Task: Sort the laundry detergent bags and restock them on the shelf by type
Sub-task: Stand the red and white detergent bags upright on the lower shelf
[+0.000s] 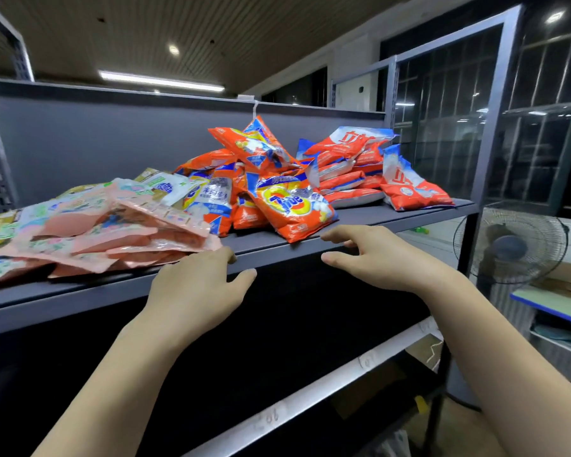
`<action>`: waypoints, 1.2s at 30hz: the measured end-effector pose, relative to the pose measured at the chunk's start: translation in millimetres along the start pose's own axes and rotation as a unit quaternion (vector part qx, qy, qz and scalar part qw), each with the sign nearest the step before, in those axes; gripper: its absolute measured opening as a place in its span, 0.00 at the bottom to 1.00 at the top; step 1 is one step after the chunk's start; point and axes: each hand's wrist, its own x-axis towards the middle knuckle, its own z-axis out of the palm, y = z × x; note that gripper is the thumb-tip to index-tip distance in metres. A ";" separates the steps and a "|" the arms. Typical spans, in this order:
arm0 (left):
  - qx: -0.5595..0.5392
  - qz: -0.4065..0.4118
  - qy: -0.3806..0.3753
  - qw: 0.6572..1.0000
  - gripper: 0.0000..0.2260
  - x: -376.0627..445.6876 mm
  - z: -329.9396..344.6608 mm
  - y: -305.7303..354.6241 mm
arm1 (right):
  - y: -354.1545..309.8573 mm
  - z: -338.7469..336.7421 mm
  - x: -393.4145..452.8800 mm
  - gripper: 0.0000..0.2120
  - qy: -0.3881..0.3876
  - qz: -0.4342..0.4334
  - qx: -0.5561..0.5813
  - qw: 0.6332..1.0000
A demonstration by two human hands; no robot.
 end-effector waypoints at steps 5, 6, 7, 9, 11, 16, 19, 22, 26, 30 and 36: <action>0.001 -0.016 0.024 1.000 0.18 40.1 22.8 58.4 | 62.8 -25.8 17.3 0.21 -0.001 -0.005 0.006 1.000; -0.002 -0.014 0.030 0.999 0.18 48.3 27.4 71.2 | 76.5 -31.0 21.6 0.21 0.001 -0.007 0.005 1.000; -0.006 -0.012 0.034 0.999 0.17 56.3 32.0 84.2 | 90.3 -36.1 25.8 0.21 0.003 -0.008 0.004 1.000; -0.006 -0.010 0.036 0.999 0.15 71.6 41.4 109.7 | 116.8 -45.5 33.2 0.21 0.005 -0.006 0.004 1.000; -0.004 -0.008 0.032 0.999 0.15 87.7 51.9 133.8 | 142.9 -53.6 39.0 0.21 0.004 0.000 0.002 1.000; -0.019 0.016 0.022 0.999 0.20 127.6 79.6 188.1 | 207.2 -70.9 46.5 0.21 0.012 0.018 -0.005 1.000; -0.016 0.041 0.021 0.999 0.20 153.1 97.3 218.9 | 242.0 -80.5 50.1 0.21 0.026 0.029 -0.012 0.999; -0.012 0.060 0.027 0.998 0.21 181.3 114.8 246.8 | 276.1 -88.5 57.1 0.21 0.048 0.048 -0.011 0.998; -0.017 0.081 0.037 0.996 0.21 219.7 135.5 278.3 | 316.2 -101.0 74.3 0.20 0.057 0.065 -0.011 0.996; -0.026 0.082 0.073 0.994 0.17 264.4 151.7 299.9 | 351.4 -117.1 102.0 0.17 0.084 0.063 -0.010 0.994; -0.031 0.074 0.098 0.992 0.14 336.3 154.1 317.8 | 393.2 -134.8 160.7 0.20 0.093 0.093 0.004 0.991</action>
